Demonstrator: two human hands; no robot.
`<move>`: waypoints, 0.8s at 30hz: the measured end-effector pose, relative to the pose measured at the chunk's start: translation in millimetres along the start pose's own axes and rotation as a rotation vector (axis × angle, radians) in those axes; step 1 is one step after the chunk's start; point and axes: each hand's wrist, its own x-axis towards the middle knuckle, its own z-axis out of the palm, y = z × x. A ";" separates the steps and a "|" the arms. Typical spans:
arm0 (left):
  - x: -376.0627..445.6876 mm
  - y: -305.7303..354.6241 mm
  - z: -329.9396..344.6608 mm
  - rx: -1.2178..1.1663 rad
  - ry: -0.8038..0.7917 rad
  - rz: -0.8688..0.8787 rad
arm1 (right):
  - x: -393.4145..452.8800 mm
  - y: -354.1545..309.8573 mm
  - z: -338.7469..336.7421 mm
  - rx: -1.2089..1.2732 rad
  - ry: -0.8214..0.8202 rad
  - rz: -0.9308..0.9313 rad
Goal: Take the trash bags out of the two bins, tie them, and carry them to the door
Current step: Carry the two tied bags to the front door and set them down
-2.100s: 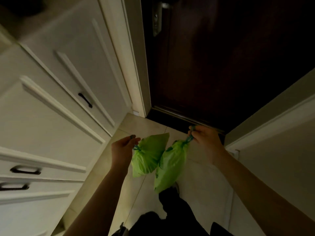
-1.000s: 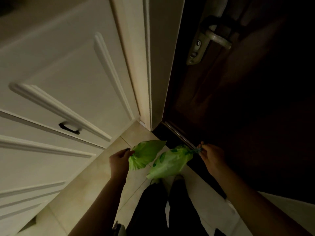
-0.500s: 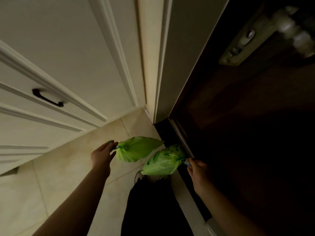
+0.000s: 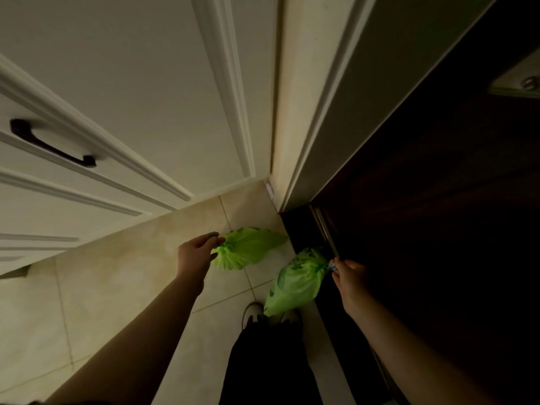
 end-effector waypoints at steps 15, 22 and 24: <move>93.9 62.5 77.7 0.288 -0.045 0.256 | 82.1 -99.8 60.9 0.180 -0.076 -0.122; 116.1 93.4 94.5 0.213 -0.006 0.248 | 99.3 -147.6 62.3 0.122 0.040 -0.204; 117.0 98.1 98.6 0.177 -0.023 0.242 | 100.4 -154.7 60.9 0.077 0.040 -0.243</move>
